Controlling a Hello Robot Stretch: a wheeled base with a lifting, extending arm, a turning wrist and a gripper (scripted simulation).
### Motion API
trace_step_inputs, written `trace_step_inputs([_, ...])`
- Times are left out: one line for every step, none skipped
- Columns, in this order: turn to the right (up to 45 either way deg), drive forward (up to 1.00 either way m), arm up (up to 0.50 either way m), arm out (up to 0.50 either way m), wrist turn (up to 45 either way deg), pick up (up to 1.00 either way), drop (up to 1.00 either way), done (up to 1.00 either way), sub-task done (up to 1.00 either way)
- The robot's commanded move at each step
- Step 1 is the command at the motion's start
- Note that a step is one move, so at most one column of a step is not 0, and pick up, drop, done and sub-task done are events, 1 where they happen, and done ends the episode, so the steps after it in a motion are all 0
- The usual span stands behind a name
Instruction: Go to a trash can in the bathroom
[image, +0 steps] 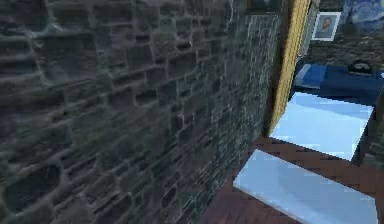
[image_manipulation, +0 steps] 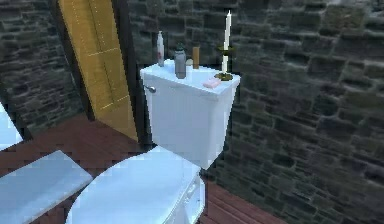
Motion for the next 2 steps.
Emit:
trace_step_inputs([0.0,0.4,0.0,0.0,0.0,0.0,0.0,0.0,0.0])
trace_step_inputs([30.0,0.0,0.0,0.0,0.0,0.0,0.0,0.0,0.0])
